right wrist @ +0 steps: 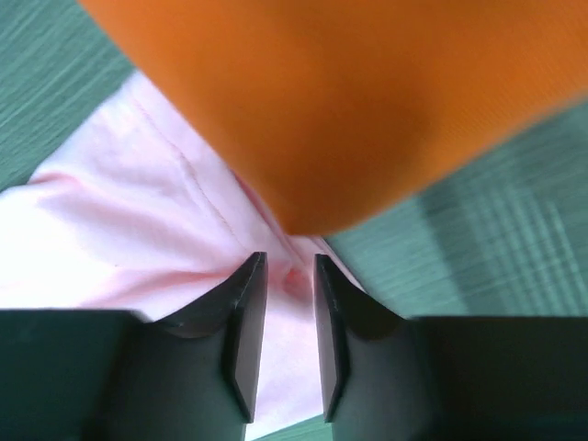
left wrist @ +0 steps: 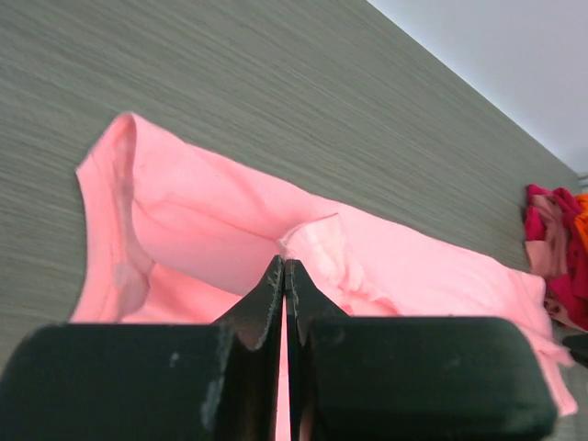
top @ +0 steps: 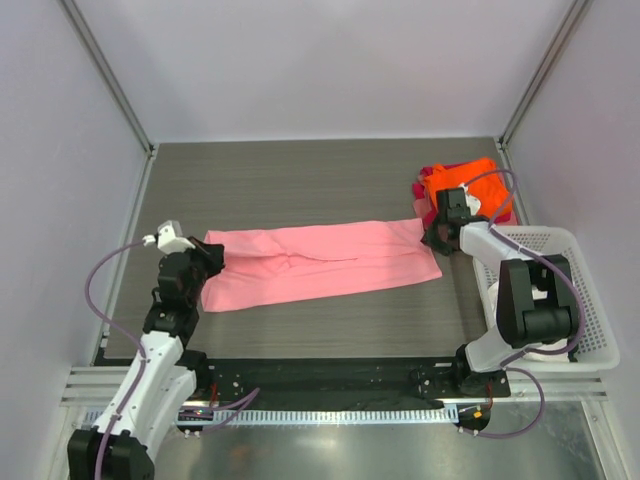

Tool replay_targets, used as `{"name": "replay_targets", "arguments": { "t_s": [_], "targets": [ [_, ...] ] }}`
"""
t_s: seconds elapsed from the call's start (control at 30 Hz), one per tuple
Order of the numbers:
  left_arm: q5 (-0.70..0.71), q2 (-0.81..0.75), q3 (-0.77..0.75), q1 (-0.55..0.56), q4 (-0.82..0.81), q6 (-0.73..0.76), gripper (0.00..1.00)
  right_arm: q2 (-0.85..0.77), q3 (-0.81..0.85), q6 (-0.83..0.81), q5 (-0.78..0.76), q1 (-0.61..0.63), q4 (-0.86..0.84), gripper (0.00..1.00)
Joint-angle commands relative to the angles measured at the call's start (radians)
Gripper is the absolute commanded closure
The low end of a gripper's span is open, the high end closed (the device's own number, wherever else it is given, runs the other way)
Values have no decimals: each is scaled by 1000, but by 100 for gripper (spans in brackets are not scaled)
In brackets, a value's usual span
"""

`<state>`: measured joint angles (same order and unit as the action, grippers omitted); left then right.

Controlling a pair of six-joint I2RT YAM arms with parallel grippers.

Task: Fold and stack the t-shirts
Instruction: Fold the tshirt

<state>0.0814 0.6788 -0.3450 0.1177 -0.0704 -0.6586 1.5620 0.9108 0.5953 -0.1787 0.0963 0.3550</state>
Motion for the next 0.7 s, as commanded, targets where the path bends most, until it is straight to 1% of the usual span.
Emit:
{"name": "replay_targets", "arguments": {
  "t_s": [0.0,0.07,0.1,0.17,0.2,0.23,0.27,0.3,0.37,0.4,0.43,0.47,0.5,0.53,0.57,0.6,0.63,0.67],
  "targets": [
    [-49,-76,49,3,-9,-67,100,-107,-27,34,-62,3,-62,53],
    [-107,-149,92,3,4,-91,100,-138,-41,38,-77,3,-68,43],
    [-120,-175,103,3,38,-108,99,-151,-44,41,-77,6,-77,35],
    [-161,-246,118,3,67,-151,94,-181,-36,38,-76,23,-82,31],
    [-179,-268,123,3,124,-160,79,-187,-33,34,-58,32,-94,30],
    [-189,-291,126,3,148,-170,69,-192,-27,21,-47,49,-102,30],
    [-202,-332,126,3,179,-182,61,-194,-17,17,-29,60,-112,30],
    [-209,-352,124,3,228,-184,53,-192,-12,11,34,94,-141,30],
    [-219,-408,124,2,268,-200,52,-162,3,-11,131,126,-186,30],
    [-218,-426,121,2,299,-208,48,-143,11,-17,241,172,-232,31],
    [-195,-436,118,3,317,-219,44,-123,23,-23,292,195,-254,32],
    [-157,-436,112,3,343,-261,39,-67,52,-37,336,224,-276,34],
    [-59,-415,88,2,403,-278,33,-41,69,-43,379,271,-321,35],
    [-33,-376,66,2,420,-283,33,-4,88,-46,463,299,-344,36],
    [-13,-330,48,2,426,-282,32,27,123,-45,499,319,-367,37],
    [15,-200,2,2,425,-274,31,91,144,-43,537,338,-411,37],
    [20,-129,-26,0,419,-266,30,122,190,-39,588,377,-424,37],
    [20,-57,-50,0,402,-256,27,153,213,-34,616,391,-450,37]
  ]
}}
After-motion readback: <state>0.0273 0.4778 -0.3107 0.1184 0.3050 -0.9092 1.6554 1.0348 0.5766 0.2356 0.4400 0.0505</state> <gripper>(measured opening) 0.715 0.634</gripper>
